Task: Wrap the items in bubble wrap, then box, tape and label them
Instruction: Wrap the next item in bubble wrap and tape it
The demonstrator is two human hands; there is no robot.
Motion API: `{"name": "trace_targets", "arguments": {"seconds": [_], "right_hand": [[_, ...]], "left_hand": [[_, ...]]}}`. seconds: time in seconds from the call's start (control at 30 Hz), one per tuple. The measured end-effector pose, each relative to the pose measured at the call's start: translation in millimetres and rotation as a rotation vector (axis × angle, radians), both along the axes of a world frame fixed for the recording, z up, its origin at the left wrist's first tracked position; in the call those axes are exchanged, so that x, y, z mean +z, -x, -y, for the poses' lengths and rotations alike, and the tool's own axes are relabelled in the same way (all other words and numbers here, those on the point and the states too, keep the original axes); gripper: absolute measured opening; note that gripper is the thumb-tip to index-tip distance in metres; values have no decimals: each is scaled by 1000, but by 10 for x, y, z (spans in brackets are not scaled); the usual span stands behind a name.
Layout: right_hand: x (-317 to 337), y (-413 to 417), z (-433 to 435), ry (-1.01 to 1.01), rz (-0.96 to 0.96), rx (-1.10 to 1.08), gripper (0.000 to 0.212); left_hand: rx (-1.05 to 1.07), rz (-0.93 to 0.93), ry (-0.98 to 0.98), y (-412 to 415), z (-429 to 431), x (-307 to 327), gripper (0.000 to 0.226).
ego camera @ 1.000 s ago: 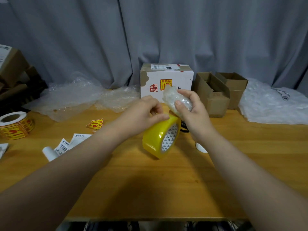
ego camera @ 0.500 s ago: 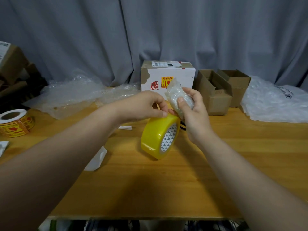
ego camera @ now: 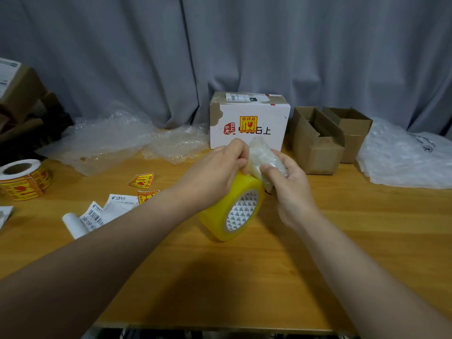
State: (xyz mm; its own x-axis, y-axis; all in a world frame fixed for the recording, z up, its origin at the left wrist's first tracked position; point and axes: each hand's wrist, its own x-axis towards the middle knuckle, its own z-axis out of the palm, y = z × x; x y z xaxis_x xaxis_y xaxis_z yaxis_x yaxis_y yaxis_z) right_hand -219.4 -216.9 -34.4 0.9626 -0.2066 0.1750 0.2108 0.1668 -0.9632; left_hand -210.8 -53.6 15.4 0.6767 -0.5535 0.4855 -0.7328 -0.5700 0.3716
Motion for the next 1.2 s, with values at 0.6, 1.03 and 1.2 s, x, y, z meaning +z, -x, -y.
{"name": "trace_targets", "arguments": {"seconds": [0.6, 1.03, 1.2], "right_hand": [[477, -4, 308, 355, 1, 92, 57], [358, 62, 41, 340, 209, 187, 67], [353, 22, 48, 604, 299, 55, 42]], "left_hand": [[-101, -229, -9, -38, -223, 220, 16], [-70, -70, 26, 131, -117, 83, 6], [-48, -114, 98, 154, -68, 52, 5]]}}
